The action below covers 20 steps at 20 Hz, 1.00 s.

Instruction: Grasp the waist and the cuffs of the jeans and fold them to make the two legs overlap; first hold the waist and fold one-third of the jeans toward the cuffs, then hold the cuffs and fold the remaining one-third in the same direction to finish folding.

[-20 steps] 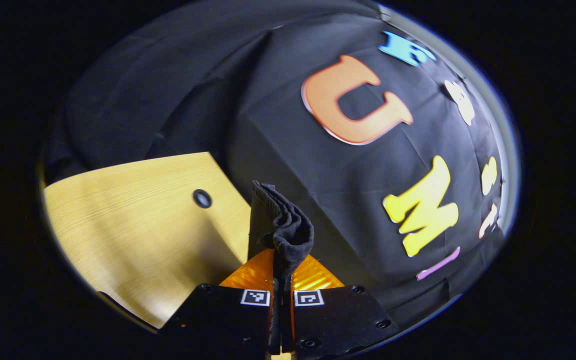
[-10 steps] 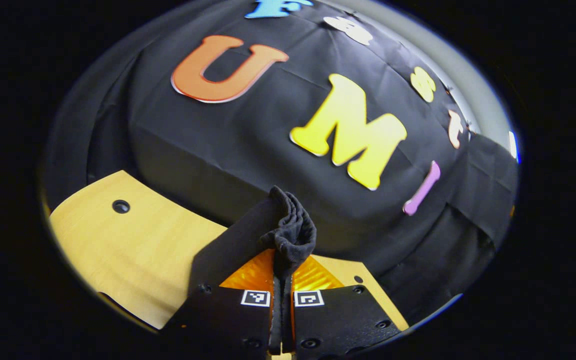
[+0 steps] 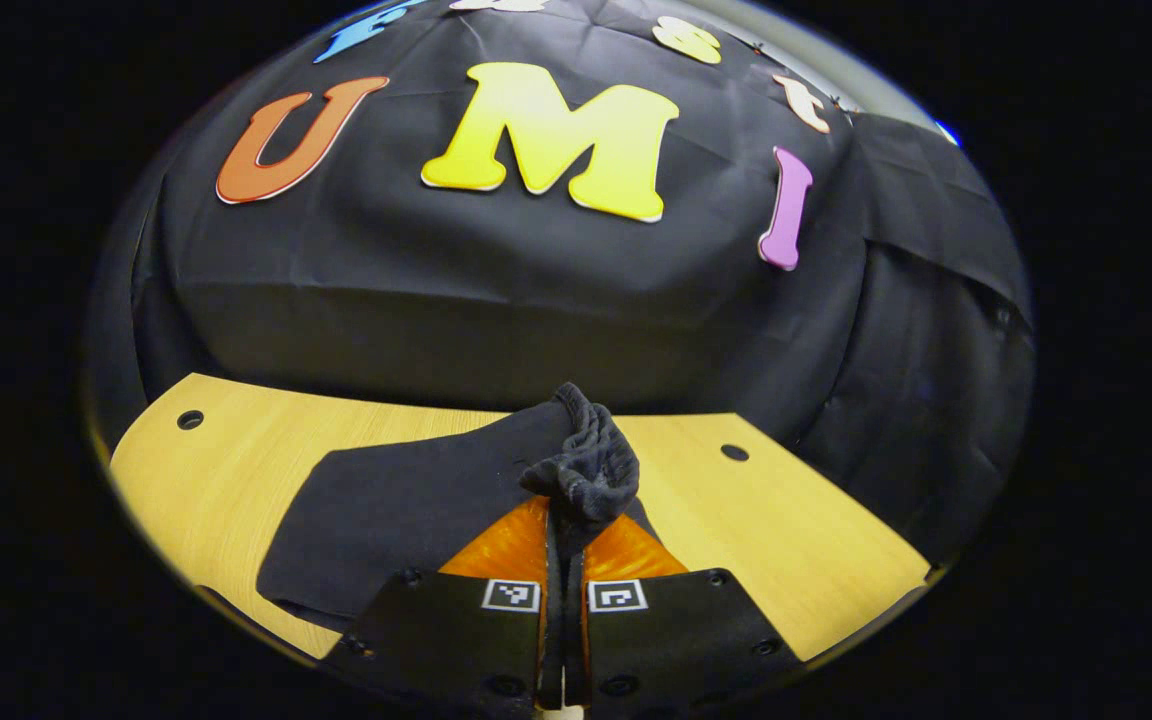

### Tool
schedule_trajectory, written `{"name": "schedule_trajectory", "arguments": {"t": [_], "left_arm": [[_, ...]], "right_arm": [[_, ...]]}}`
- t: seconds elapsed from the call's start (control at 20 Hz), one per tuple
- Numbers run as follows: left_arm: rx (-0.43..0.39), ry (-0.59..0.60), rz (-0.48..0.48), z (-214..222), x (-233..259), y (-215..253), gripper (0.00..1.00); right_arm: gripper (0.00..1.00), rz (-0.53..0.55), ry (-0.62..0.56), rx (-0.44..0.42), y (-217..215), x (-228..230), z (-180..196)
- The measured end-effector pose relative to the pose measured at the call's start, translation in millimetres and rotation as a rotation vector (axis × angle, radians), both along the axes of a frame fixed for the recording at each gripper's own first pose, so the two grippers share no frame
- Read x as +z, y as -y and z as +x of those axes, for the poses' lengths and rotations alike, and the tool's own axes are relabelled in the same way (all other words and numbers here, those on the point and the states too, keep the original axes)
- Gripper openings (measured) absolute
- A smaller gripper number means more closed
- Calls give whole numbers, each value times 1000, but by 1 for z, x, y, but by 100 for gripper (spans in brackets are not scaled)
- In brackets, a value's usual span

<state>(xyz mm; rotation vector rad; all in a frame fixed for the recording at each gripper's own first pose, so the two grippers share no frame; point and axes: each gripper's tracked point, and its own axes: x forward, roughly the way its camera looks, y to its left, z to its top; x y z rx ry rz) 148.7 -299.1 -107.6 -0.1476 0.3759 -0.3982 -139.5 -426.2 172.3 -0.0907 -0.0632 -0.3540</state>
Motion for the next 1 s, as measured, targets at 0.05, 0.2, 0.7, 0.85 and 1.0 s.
{"name": "schedule_trajectory", "arguments": {"t": [0.05, 0.2, 0.7, 0.85, 1.0], "left_arm": [[1, -13, 34, -3, -14, 4, 4], [8, -29, 155, -16, -47, 13, 4], [28, 28, 284, -24, -70, 22, 7], [-41, 30, 251, -44, -68, 43, 70], [-82, 65, 197, -64, -32, 52, 100]], "right_arm": [[100, -1, -13, 7, 2, -4, 2], [100, -27, -32, 30, 5, -9, 4], [98, 17, -56, 160, 3, -34, 25], [98, 20, -76, 198, 1, -42, 28], [99, 22, -92, 228, 2, -50, 25]]}}
